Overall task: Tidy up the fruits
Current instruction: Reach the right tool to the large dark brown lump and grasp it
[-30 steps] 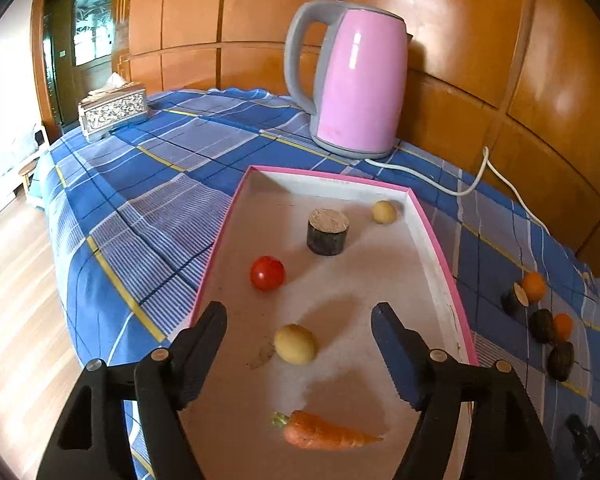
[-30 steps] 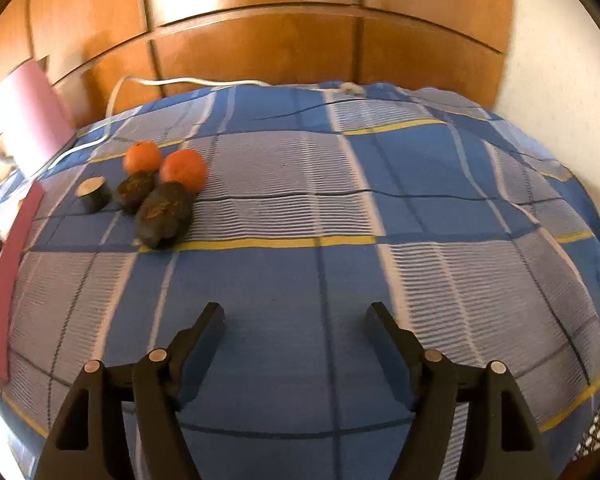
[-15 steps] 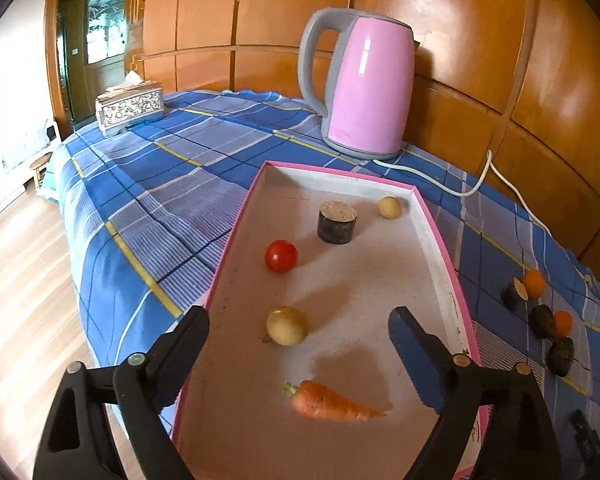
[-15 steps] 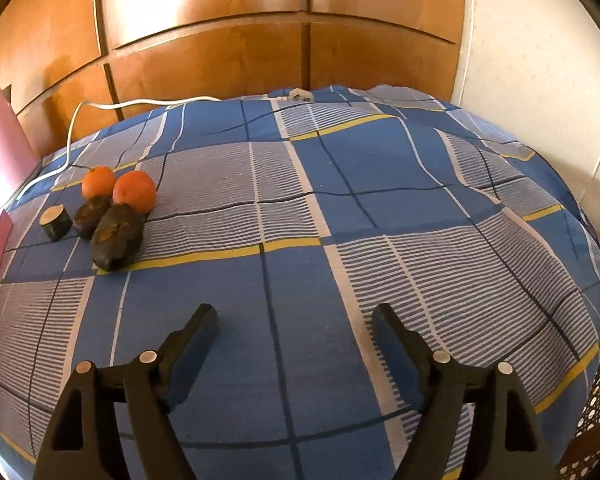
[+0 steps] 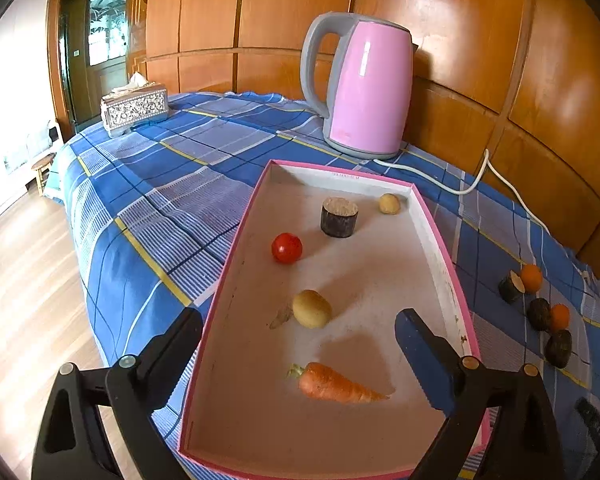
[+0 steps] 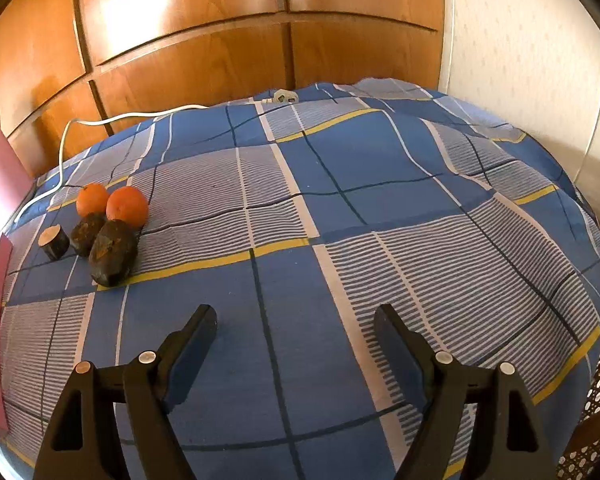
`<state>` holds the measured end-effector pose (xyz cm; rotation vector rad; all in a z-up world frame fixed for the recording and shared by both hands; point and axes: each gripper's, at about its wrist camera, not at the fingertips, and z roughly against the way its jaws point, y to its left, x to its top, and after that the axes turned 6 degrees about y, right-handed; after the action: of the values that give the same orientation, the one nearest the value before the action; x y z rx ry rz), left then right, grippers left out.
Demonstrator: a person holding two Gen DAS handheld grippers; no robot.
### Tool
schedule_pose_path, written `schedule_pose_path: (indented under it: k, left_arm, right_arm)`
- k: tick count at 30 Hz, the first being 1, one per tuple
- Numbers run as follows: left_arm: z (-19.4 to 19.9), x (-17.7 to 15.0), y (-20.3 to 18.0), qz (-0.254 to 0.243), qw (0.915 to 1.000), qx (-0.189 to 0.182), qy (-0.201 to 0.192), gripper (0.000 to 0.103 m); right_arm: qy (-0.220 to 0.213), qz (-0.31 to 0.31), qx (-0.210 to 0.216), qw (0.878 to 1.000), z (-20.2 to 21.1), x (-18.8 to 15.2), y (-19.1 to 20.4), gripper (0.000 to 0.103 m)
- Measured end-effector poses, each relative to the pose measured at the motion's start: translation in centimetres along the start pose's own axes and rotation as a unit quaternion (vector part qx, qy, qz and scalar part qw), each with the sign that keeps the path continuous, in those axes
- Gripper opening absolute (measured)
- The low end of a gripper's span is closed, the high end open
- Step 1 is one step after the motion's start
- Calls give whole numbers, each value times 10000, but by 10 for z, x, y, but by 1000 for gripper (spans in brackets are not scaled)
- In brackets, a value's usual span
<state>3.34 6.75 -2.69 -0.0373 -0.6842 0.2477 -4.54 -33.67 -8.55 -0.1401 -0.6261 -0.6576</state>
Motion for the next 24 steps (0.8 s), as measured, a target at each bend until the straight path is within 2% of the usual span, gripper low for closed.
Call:
schedule_pose_path:
  k: [10,17,24]
  left_arm:
    - [-1,-4,2,30,9999,-61,90,99]
    - [-2,-3,3,14,9999,-89,146,100]
    - [-5,-5,3,-35,9997,-81,218,100]
  right_arm:
    - [114,207,284,9993,0,13,15,82]
    - [145,546,896,9944,2,31,46,82]
    - [233,1105,1150,9869,-5,43,90,82]
